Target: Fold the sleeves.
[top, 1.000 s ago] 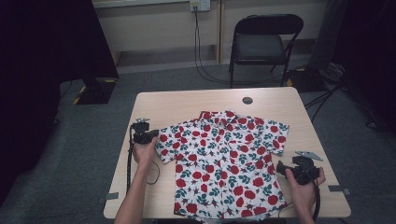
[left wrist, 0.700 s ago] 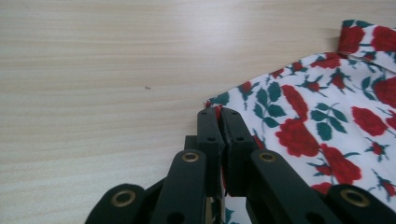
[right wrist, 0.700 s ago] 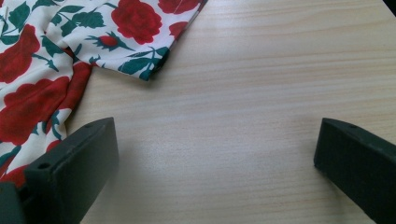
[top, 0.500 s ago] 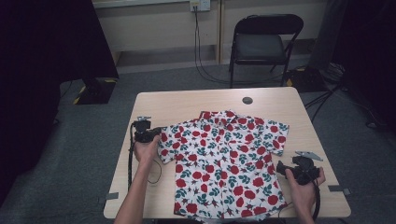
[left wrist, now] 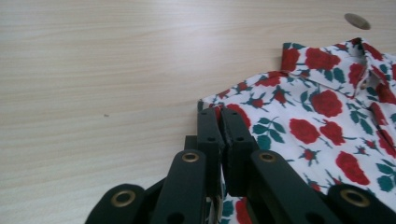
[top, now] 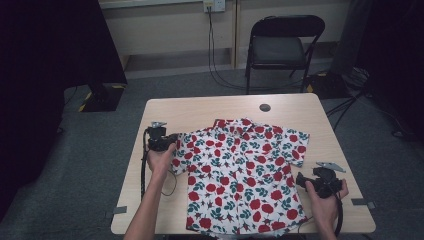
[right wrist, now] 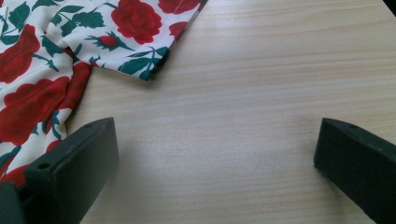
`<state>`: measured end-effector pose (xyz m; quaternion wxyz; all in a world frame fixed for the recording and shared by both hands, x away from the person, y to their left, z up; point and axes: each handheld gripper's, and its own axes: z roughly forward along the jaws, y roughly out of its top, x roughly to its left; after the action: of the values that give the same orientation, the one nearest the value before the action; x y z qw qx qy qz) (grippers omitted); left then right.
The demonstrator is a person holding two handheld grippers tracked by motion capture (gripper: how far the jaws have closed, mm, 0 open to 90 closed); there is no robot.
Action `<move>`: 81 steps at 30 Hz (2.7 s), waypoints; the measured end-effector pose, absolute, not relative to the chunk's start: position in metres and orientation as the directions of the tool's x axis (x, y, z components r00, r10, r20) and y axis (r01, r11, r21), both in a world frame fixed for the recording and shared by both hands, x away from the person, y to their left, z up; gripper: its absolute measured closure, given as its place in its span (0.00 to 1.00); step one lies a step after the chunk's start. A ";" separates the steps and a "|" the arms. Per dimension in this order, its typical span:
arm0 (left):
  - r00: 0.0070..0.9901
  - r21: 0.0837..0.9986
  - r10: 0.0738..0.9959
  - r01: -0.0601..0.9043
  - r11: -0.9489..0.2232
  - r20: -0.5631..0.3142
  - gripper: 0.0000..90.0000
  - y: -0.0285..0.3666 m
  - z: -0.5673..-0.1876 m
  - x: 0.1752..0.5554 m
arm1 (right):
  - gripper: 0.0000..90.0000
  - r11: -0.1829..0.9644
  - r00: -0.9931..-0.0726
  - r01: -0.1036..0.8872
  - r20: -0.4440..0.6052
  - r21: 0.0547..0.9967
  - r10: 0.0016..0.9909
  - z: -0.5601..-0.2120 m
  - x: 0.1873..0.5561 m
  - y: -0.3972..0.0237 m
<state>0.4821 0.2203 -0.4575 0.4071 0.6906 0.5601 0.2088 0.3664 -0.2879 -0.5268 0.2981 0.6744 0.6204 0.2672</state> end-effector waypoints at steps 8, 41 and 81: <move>0.317 0.804 0.935 0.592 -0.063 -0.160 0.98 0.204 -0.451 0.480 | 0.00 -0.053 0.087 0.678 -0.009 0.734 0.996 -0.527 0.366 -0.288; 0.415 0.793 0.894 0.595 -0.129 -0.166 0.98 0.146 -0.457 0.480 | 0.00 -0.053 0.088 0.678 -0.009 0.734 0.996 -0.527 0.366 -0.288; 0.426 0.716 0.891 0.670 -0.193 -0.158 0.93 0.103 -0.503 0.497 | 0.00 -0.053 0.087 0.678 -0.009 0.734 0.996 -0.527 0.366 -0.288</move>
<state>0.4973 0.1034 -0.5033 0.3718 0.7581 0.5148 0.1481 0.3664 -0.2879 -0.5269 0.2981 0.6745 0.6204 0.2672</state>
